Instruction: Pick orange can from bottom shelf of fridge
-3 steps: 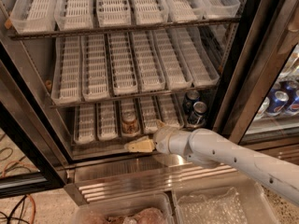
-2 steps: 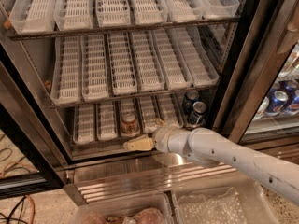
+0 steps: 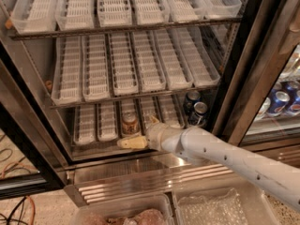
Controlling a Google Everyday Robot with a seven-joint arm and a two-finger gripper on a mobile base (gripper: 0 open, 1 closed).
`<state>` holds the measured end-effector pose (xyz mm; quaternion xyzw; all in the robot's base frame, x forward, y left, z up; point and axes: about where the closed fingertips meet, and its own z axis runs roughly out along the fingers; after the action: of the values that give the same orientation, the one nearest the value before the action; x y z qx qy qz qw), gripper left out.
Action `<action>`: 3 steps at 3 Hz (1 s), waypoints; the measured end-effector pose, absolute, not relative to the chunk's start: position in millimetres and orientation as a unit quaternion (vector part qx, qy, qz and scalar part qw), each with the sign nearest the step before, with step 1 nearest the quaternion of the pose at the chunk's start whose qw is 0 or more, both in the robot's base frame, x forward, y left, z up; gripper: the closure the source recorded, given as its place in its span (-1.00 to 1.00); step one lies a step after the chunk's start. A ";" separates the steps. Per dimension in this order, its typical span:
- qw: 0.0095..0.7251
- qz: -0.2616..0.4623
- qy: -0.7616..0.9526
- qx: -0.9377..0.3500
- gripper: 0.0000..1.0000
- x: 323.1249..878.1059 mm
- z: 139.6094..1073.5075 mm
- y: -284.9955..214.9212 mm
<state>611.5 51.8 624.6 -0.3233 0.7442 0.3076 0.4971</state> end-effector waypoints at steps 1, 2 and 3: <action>0.541 0.295 0.716 -0.328 -1.00 621.6 617.3 71.4; 0.575 0.274 0.699 -0.326 -1.00 631.5 610.0 83.1; 0.594 0.263 0.686 -0.327 -1.00 636.8 606.8 92.6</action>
Offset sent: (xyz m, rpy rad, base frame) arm 0.0320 0.0417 -0.0236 0.0260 -0.2831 -0.0928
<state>636.8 92.6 606.8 -0.3267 0.6865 0.2626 0.5942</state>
